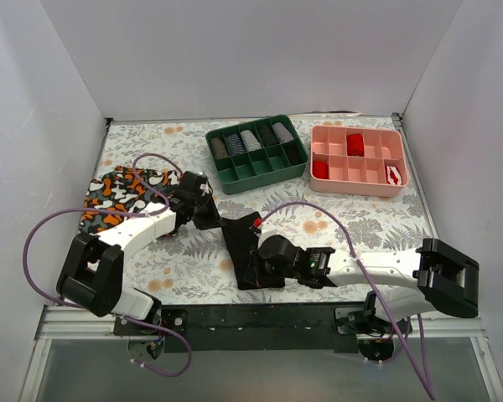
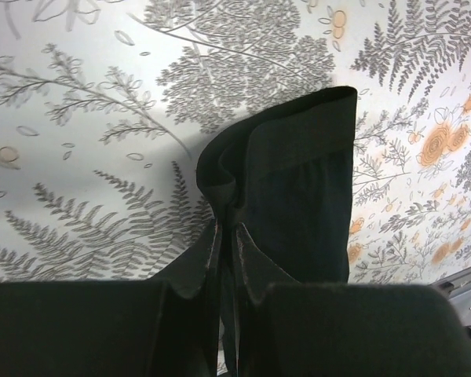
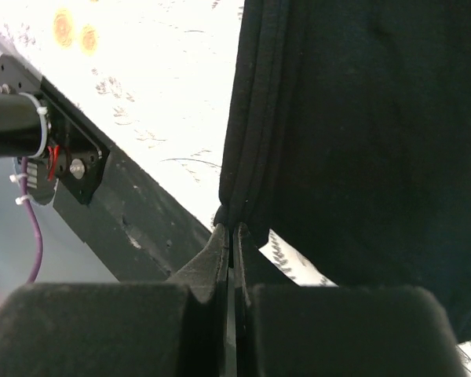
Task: Roll the underwear
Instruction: Fold the underwear at the center of the board.
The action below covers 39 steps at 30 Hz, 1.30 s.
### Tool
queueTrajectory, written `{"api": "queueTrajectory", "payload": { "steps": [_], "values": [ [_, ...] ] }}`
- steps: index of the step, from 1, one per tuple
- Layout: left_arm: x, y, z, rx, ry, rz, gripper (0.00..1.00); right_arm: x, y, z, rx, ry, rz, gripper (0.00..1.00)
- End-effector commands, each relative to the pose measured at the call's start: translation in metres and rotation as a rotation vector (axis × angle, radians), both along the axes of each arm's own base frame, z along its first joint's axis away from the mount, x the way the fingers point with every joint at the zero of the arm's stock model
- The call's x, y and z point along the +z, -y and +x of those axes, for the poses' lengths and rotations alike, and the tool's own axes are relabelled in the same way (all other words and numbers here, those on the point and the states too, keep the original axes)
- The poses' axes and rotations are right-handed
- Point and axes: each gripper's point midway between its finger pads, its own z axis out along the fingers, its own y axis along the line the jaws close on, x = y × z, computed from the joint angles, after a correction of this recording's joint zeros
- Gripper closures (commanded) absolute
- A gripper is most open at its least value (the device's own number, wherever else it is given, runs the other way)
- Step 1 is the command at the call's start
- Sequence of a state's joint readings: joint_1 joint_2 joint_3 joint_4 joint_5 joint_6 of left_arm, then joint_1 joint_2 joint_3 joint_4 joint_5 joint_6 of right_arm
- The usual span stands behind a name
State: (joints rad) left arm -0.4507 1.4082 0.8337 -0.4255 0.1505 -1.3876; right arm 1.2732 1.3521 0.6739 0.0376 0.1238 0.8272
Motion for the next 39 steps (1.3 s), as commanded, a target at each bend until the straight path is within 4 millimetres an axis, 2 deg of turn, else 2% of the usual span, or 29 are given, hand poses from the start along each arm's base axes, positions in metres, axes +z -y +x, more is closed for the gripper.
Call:
{"api": "queueTrajectory", "payload": {
  "steps": [1,4,7,8,10,11,13,14,15,16,17,18,19,22,24,26,27,29,30,31,34,35,39],
  "values": [
    [0.013,0.016,0.015,-0.013,0.047,0.0,1.0,0.012,0.0,0.005,-0.041,-0.008,0.093,0.99],
    [0.016,0.024,0.016,-0.029,0.053,0.015,1.0,0.009,0.008,0.007,-0.062,-0.017,0.097,0.99],
    [0.018,0.018,0.017,0.004,0.071,0.037,1.0,0.012,0.007,0.009,-0.04,0.005,0.098,0.99],
    [0.018,0.014,0.015,0.019,0.067,0.047,1.0,0.018,0.003,0.008,-0.02,0.012,0.102,0.99],
    [0.02,0.006,0.013,0.039,0.08,0.065,1.0,0.018,-0.003,0.008,0.04,0.036,0.075,0.99],
    [0.019,0.003,0.011,0.043,0.074,0.068,1.0,0.031,-0.015,0.005,0.08,0.037,0.097,0.99],
    [0.011,-0.009,0.007,0.069,0.057,0.077,1.0,0.028,-0.024,0.0,0.133,0.035,0.062,0.99],
    [0.011,-0.015,0.005,0.08,0.056,0.079,1.0,0.028,-0.029,-0.009,0.192,0.035,0.055,0.99],
    [0.009,-0.024,0.005,0.102,0.051,0.085,1.0,0.04,-0.04,-0.011,0.216,0.043,0.066,0.99],
    [0.004,-0.031,0.001,0.111,0.039,0.093,1.0,0.033,-0.046,-0.015,0.242,0.035,0.045,0.99],
    [0.009,-0.037,-0.002,0.125,0.047,0.091,1.0,0.032,-0.05,-0.024,0.286,0.032,0.026,0.99],
    [0.009,-0.045,-0.002,0.144,0.049,0.093,1.0,0.041,-0.06,-0.026,0.303,0.038,0.037,0.99],
    [0.008,-0.05,-0.005,0.151,0.047,0.096,1.0,0.036,-0.064,-0.029,0.318,0.03,0.018,0.99],
    [0.015,-0.061,-0.013,0.166,0.042,0.105,1.0,0.042,-0.078,-0.044,0.383,0.01,0.053,0.99],
    [0.02,-0.068,-0.011,0.181,0.06,0.131,1.0,0.046,-0.082,-0.045,0.38,0.005,0.069,0.99],
    [0.024,-0.065,-0.011,0.166,0.061,0.12,1.0,0.047,-0.077,-0.042,0.348,0.013,0.078,0.99],
    [0.024,-0.064,-0.009,0.165,0.06,0.121,1.0,0.055,-0.079,-0.039,0.326,0.027,0.107,0.99],
    [0.028,-0.063,-0.004,0.162,0.071,0.118,1.0,0.049,-0.07,-0.034,0.284,0.03,0.092,0.99],
    [0.026,-0.057,-0.006,0.142,0.054,0.101,1.0,0.054,-0.068,-0.03,0.253,0.025,0.106,0.99],
    [0.026,-0.055,-0.004,0.129,0.052,0.099,1.0,0.046,-0.061,-0.027,0.224,0.024,0.089,0.99],
    [0.025,-0.048,0.001,0.108,0.039,0.084,1.0,0.048,-0.054,-0.021,0.16,0.02,0.108,0.99],
    [0.027,-0.046,0.003,0.105,0.045,0.083,1.0,0.041,-0.048,-0.018,0.13,0.019,0.094,0.99],
    [0.034,-0.035,0.01,0.079,0.068,0.06,1.0,0.037,-0.034,-0.012,0.051,-0.003,0.095,0.99]
  ]
}}
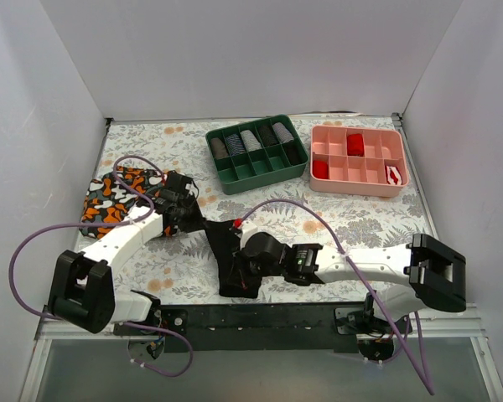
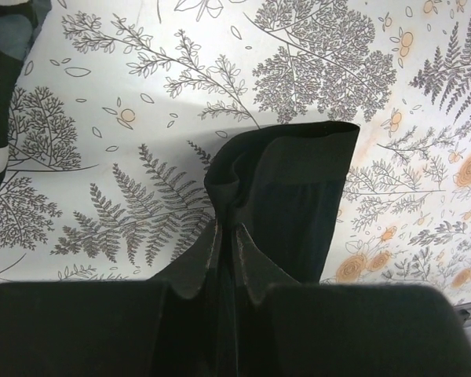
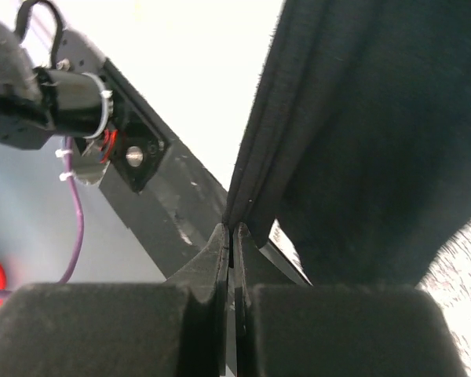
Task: Roll the underwear
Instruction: Fold the underwear at the center of the board.
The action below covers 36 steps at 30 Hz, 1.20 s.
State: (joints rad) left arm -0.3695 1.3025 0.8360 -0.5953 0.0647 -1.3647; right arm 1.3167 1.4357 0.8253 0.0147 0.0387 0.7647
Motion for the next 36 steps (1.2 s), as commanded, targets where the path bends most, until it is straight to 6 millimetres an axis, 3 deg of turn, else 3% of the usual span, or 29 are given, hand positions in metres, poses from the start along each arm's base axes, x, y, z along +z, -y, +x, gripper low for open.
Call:
{"api": "queueTrajectory", "payload": {
  "steps": [1,7,17,24,36],
  "values": [
    [0.027,0.018,0.022,-0.048,0.101,-0.046,1.0,0.006,0.008,0.009,-0.114,-0.022,0.048,0.99],
    [0.039,0.058,0.024,-0.194,0.149,-0.148,1.0,-0.01,0.023,0.011,-0.194,-0.064,0.022,0.99],
    [0.024,0.103,0.023,-0.33,0.111,-0.182,1.0,-0.031,0.052,0.018,-0.373,-0.133,-0.006,0.99],
    [0.016,0.116,0.023,-0.368,0.093,-0.18,1.0,-0.046,0.068,0.019,-0.466,-0.183,-0.049,0.99],
    [-0.002,0.13,0.025,-0.42,0.034,-0.164,1.0,-0.062,0.072,0.018,-0.498,-0.232,-0.095,0.99]
  ]
}}
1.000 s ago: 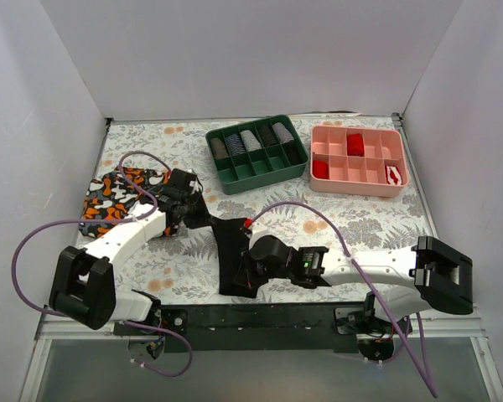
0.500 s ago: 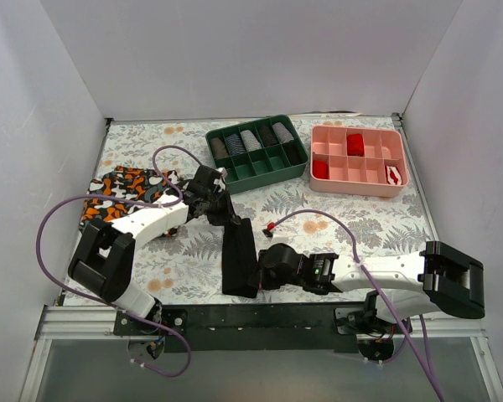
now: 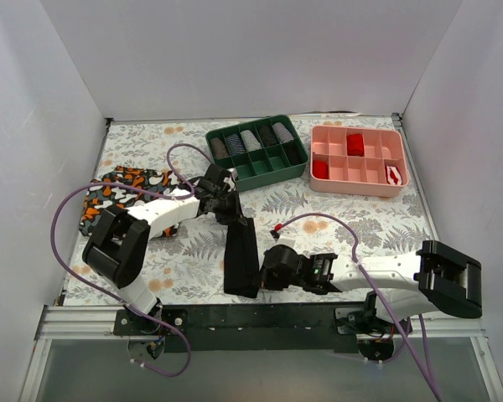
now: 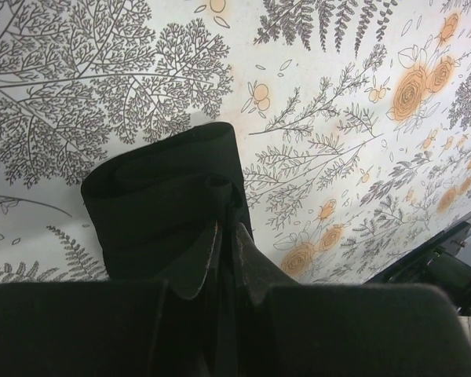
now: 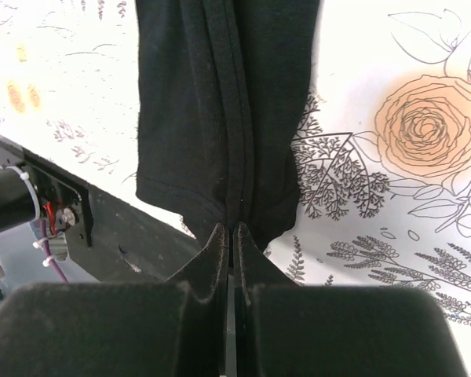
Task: Roll the underwear
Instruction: Fold the underwear at the center of the board.
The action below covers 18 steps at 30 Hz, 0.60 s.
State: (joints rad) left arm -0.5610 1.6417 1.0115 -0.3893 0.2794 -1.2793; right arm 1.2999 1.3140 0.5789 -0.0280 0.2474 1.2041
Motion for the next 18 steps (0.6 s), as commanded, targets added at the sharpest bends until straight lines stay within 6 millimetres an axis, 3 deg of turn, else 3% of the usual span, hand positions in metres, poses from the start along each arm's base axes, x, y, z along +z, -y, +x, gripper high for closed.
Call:
{"api": "queueTrajectory", "payload": {
  "steps": [1,4,8,9,14,18],
  "values": [
    [0.015,0.013,0.01,-0.041,0.042,-0.026,1.0,-0.008,0.003,0.002,-0.031,-0.028,-0.016,0.99],
    [0.014,0.015,0.009,-0.047,0.034,-0.026,0.93,-0.012,0.005,0.002,-0.038,-0.046,-0.025,0.99],
    [0.016,0.018,0.012,-0.049,0.036,-0.03,0.74,-0.015,0.005,0.003,-0.039,-0.057,-0.035,0.99],
    [0.016,0.017,0.011,-0.049,0.031,-0.024,0.64,-0.015,0.005,0.004,-0.039,-0.057,-0.037,0.99],
    [0.024,0.018,0.012,-0.047,0.048,-0.036,0.52,-0.011,0.003,0.005,-0.026,-0.043,-0.037,0.89],
    [0.047,0.02,0.02,-0.041,0.104,-0.056,0.5,0.002,0.009,0.014,-0.046,0.011,-0.039,0.79]
  ]
}}
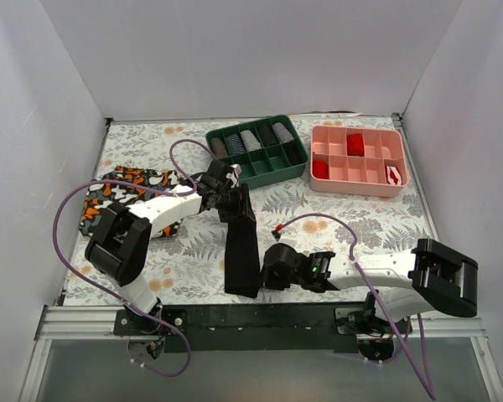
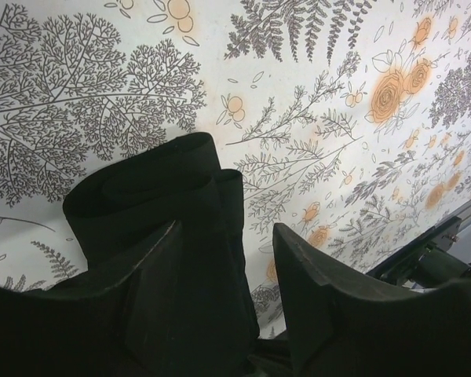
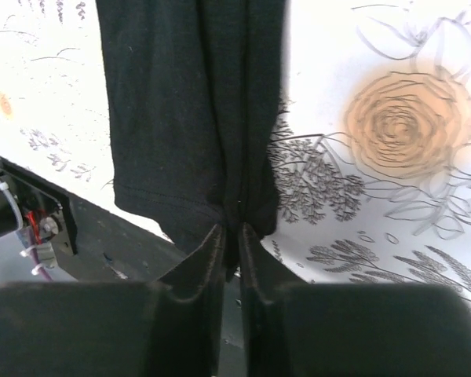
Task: Roll the underwear
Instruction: Fold the underwear at the center of the board.
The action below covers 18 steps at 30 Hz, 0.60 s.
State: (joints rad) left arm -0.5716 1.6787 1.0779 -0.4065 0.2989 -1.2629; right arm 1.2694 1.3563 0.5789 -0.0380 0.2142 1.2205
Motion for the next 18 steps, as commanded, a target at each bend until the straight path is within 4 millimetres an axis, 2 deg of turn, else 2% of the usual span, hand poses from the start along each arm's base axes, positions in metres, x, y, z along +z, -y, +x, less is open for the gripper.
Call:
{"api": "queueTrajectory", "payload": {
  "steps": [1,3,4,5,7,8,10,12,13,14,15,16,17,18],
  "values": [
    [0.045,0.007,0.014,-0.003,0.107,-0.047,0.48,0.02,0.004,0.013,-0.024,0.075,0.004,0.7],
    [0.063,0.007,0.017,0.001,0.147,-0.062,0.44,0.036,0.006,0.016,-0.027,0.111,0.03,0.62],
    [0.072,0.008,0.02,0.009,0.168,-0.067,0.43,0.04,0.009,0.02,-0.037,0.136,0.032,0.53],
    [0.078,0.007,0.022,0.015,0.183,-0.067,0.42,0.052,0.009,0.022,-0.041,0.156,0.06,0.5],
    [0.091,0.004,0.023,0.024,0.207,-0.064,0.37,0.062,0.013,0.029,-0.057,0.2,0.067,0.48],
    [0.092,0.0,0.024,0.034,0.211,-0.052,0.32,0.067,0.017,0.03,-0.066,0.213,0.066,0.46],
    [0.093,-0.006,0.022,0.048,0.213,-0.034,0.32,0.073,0.023,0.038,-0.099,0.242,0.042,0.47],
    [0.082,-0.017,0.018,0.075,0.201,-0.002,0.32,0.074,0.029,0.045,-0.111,0.254,0.016,0.52],
    [0.084,-0.024,0.018,0.097,0.209,0.0,0.32,0.075,0.029,0.047,-0.104,0.255,0.012,0.59],
    [0.07,-0.031,0.01,0.106,0.179,0.014,0.32,0.074,0.029,0.051,-0.094,0.258,-0.001,0.64],
    [0.068,-0.034,0.008,0.113,0.175,0.005,0.32,0.075,0.03,0.056,-0.09,0.249,-0.001,0.68],
    [0.068,-0.042,0.007,0.133,0.172,-0.004,0.33,0.076,0.029,0.059,-0.061,0.261,-0.01,0.88],
    [0.055,-0.047,0.0,0.144,0.143,-0.002,0.34,0.078,0.027,0.065,-0.058,0.259,-0.009,0.95],
    [0.052,-0.048,-0.005,0.141,0.129,-0.014,0.35,0.08,0.021,0.062,-0.022,0.25,0.009,0.99]
  ]
}}
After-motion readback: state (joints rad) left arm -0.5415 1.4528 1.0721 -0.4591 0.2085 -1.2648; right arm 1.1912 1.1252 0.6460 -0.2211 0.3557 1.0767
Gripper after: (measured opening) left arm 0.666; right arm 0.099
